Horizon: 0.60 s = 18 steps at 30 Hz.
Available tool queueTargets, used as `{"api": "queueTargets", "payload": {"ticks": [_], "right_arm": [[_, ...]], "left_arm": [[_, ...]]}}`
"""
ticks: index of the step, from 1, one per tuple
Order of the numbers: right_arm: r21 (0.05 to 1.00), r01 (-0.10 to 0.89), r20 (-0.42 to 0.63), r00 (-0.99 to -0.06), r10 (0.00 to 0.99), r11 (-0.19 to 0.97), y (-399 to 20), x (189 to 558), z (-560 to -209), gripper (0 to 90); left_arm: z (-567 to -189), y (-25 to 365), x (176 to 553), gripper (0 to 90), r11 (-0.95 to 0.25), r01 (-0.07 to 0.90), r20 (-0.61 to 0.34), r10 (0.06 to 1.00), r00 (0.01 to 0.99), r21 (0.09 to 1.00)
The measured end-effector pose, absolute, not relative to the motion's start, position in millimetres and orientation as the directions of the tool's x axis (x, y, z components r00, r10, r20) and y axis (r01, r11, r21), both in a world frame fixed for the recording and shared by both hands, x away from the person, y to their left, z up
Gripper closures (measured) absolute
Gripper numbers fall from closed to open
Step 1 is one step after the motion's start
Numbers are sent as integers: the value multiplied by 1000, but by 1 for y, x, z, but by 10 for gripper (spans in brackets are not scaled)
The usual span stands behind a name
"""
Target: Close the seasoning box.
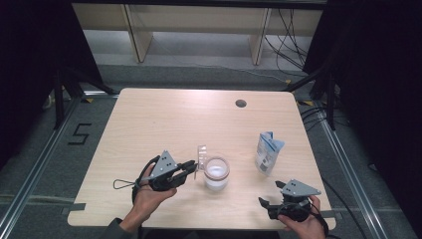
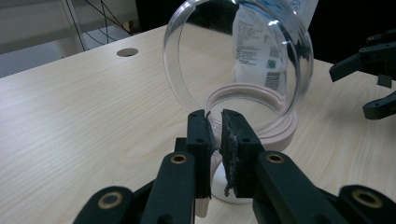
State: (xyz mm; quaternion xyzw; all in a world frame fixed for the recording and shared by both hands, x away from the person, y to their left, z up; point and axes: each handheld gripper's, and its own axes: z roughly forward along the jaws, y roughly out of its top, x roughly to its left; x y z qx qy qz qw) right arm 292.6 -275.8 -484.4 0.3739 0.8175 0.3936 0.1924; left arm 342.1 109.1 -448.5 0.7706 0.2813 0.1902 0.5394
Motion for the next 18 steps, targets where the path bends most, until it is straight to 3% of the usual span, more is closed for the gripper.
{"api": "queueTargets", "payload": {"ticks": [11, 18], "right_arm": [[788, 461, -20, -644, 765, 409, -276, 293, -484, 180], [786, 465, -15, -646, 763, 408, -275, 292, -484, 181]], "left_arm": [[-447, 103, 340, 794, -262, 227, -17, 621, 784, 938], [-447, 103, 337, 715, -241, 262, -68, 602, 795, 934]]}}
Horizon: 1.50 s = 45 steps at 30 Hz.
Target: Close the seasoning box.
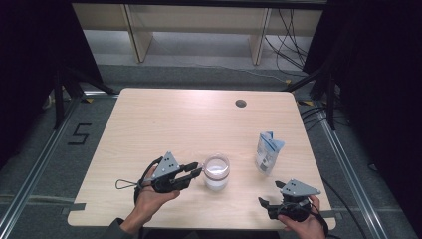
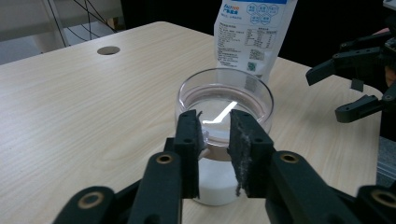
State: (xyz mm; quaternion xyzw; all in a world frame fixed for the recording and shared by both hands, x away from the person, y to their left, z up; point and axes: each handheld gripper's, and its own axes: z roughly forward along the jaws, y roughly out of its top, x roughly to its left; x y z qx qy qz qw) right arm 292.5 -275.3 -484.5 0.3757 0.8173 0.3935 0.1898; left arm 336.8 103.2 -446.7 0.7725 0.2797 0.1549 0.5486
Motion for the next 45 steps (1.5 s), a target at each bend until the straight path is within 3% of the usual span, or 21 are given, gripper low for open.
{"api": "queueTargets", "payload": {"ticks": [12, 20, 28, 45], "right_arm": [[788, 472, 1, -643, 766, 395, -275, 293, -485, 180], [793, 447, -18, -663, 749, 415, -277, 296, -485, 180], [791, 453, -8, -663, 748, 411, -277, 295, -484, 179], [791, 463, 9, -662, 749, 400, -272, 294, -484, 176]], "left_arm": [[-451, 109, 331, 397, -239, 327, -121, 609, 784, 914], [-461, 118, 325, 287, -265, 356, -118, 631, 766, 896], [-468, 126, 319, 243, -283, 373, -113, 645, 756, 883], [-487, 134, 306, 235, -314, 396, -110, 648, 753, 863]]}}
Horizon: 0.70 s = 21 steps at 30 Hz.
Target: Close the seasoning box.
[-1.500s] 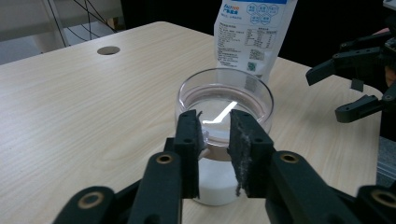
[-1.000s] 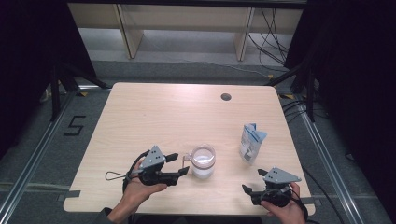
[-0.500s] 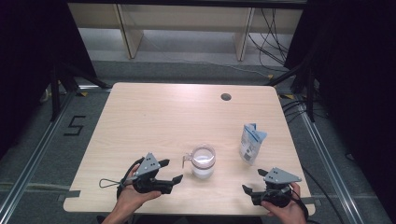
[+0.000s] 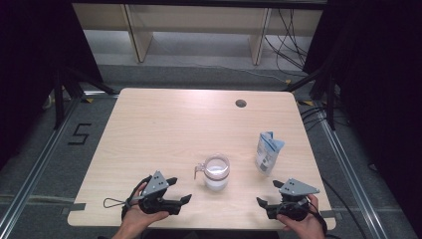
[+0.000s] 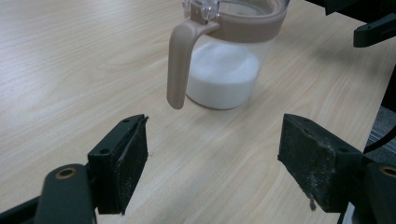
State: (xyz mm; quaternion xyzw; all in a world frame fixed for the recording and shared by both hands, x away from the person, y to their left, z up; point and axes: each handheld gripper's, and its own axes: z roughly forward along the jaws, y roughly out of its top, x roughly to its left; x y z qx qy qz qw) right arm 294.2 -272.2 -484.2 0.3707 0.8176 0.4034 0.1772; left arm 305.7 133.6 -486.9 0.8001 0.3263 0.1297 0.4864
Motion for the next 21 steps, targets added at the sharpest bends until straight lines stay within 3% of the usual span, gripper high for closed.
{"api": "queueTargets", "payload": {"ticks": [9, 12, 13, 15, 16, 21], "right_arm": [[803, 456, 27, -672, 740, 385, -275, 295, -486, 161], [793, 495, 75, -657, 750, 355, -274, 294, -486, 161], [800, 476, 48, -659, 751, 366, -276, 294, -487, 161], [763, 548, 107, -629, 770, 341, -275, 291, -489, 161], [775, 515, 75, -651, 755, 367, -277, 293, -490, 162], [768, 554, 123, -620, 775, 322, -279, 286, -490, 161]], "left_arm": [[-493, 134, 300, 232, -323, 418, -122, 649, 750, 849], [-496, 134, 299, 231, -351, 404, -94, 645, 758, 845], [-497, 134, 299, 229, -354, 408, -95, 647, 756, 842], [-499, 135, 299, 226, -362, 407, -92, 642, 761, 839], [-499, 136, 299, 222, -377, 423, -91, 648, 756, 824], [-502, 135, 295, 212, -366, 431, -103, 652, 751, 825]]}}
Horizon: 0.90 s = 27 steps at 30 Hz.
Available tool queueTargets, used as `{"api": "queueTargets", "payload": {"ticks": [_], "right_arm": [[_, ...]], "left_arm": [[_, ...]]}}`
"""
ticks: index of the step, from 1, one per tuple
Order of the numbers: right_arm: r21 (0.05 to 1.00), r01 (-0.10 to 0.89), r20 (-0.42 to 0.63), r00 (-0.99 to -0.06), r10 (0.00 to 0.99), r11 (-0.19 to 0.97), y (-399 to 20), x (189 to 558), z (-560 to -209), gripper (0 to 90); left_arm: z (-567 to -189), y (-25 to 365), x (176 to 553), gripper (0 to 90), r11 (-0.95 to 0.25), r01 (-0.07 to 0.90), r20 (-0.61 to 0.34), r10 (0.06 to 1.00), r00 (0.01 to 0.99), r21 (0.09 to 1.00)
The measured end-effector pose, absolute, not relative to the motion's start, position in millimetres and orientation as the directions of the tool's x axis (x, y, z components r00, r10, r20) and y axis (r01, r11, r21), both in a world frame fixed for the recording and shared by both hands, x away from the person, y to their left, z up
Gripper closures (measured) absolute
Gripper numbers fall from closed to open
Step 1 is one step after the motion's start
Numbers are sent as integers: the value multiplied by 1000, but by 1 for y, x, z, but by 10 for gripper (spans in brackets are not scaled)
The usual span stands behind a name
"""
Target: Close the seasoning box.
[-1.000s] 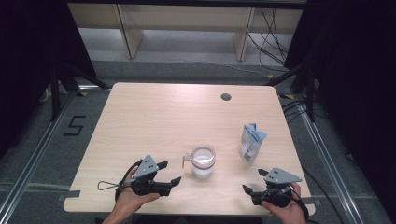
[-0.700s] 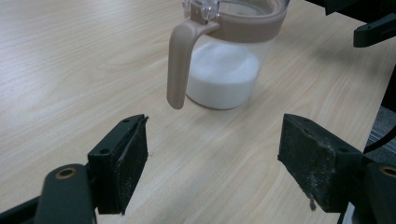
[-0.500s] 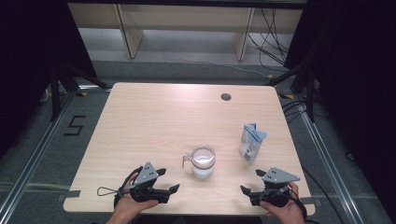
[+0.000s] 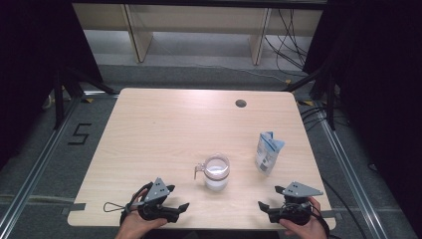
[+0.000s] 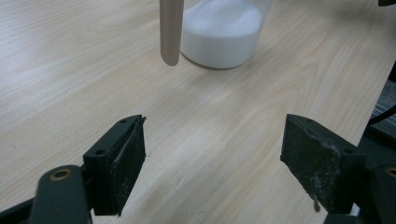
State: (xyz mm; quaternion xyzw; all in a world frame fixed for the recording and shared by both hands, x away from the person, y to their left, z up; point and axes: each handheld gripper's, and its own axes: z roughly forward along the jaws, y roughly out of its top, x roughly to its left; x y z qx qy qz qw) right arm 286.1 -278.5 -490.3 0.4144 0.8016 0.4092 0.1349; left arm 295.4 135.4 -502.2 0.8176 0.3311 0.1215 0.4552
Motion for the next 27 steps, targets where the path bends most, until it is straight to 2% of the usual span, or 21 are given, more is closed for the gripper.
{"api": "queueTargets", "payload": {"ticks": [11, 27], "right_arm": [[757, 540, 84, -639, 765, 368, -284, 283, -492, 161], [756, 553, 90, -618, 781, 351, -283, 283, -493, 161]], "left_arm": [[-504, 135, 297, 206, -374, 428, -88, 659, 747, 823], [-504, 135, 297, 209, -379, 428, -88, 657, 749, 821]]}}
